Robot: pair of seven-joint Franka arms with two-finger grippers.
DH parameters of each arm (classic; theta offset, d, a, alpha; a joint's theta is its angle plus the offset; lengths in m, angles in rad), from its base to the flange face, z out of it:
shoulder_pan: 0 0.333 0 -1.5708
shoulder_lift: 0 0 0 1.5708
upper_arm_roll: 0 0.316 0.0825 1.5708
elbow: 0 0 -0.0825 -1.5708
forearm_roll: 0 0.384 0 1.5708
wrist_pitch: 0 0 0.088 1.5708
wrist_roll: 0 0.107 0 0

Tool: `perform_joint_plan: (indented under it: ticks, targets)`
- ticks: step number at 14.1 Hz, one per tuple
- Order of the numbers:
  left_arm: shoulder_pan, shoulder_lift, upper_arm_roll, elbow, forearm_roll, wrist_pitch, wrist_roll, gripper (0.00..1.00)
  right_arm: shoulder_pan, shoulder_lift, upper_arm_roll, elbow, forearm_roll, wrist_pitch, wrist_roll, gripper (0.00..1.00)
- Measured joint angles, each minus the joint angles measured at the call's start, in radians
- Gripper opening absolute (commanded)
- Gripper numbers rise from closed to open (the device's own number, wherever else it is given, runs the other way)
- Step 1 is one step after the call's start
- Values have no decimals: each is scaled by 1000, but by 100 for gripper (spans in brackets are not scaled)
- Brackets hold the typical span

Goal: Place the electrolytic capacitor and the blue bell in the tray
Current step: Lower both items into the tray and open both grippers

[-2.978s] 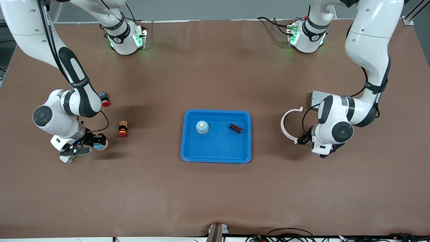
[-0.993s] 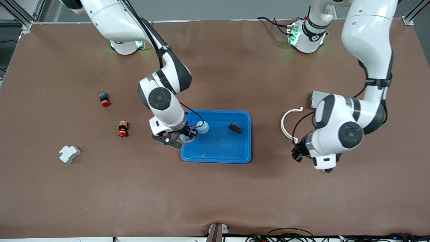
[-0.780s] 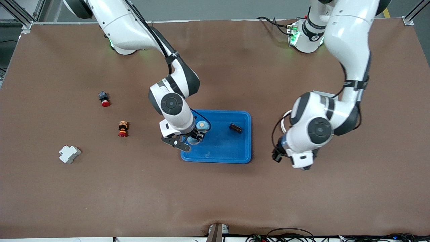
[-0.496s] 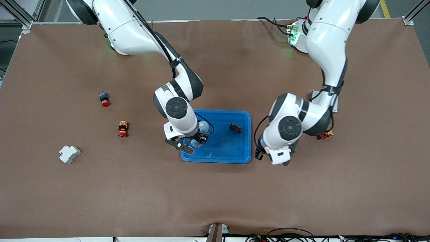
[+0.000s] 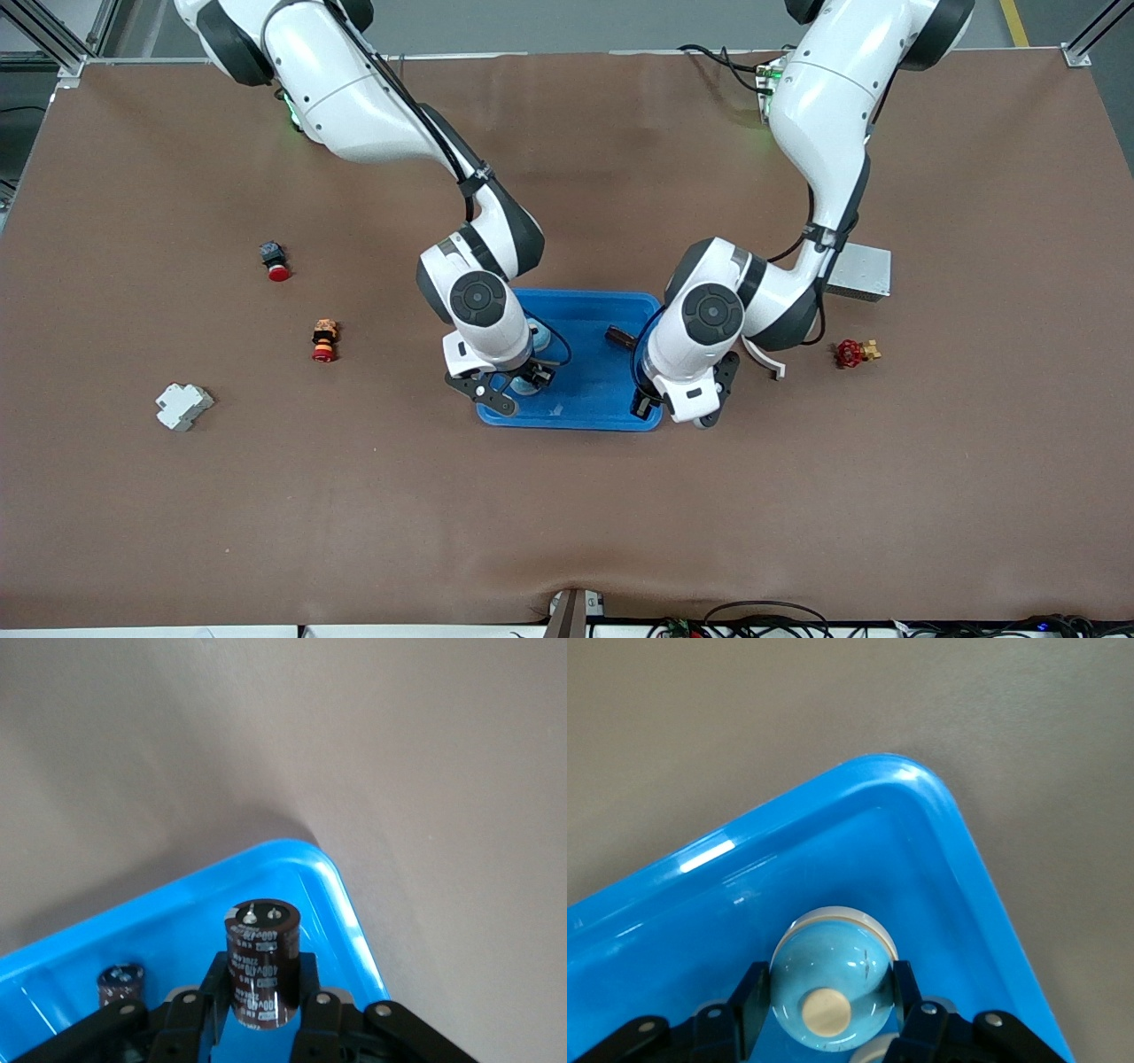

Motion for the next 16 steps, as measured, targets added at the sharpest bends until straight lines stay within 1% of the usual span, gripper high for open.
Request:
perform_joint_plan:
  ticks: [4, 10, 11, 12, 16]
  targets:
    - [-29, 22, 0, 0, 0, 30, -45, 0, 0, 28, -2, 13, 0, 30, 1, 0]
    - [-45, 79, 1, 0, 0, 81, -49, 0, 1, 34, -2, 22, 0, 32, 1, 0]
    - [-46, 87, 1, 0, 0, 86, -49, 0, 1, 34, -2, 22, 0, 33, 3, 38]
    - [-47, 93, 3, 0, 1, 94, -49, 0, 1, 34, -3, 22, 0, 36, 8, 99]
    - [-47, 104, 8, 0, 3, 98, -49, 0, 1, 38, -10, 22, 0, 55, 21, 100]
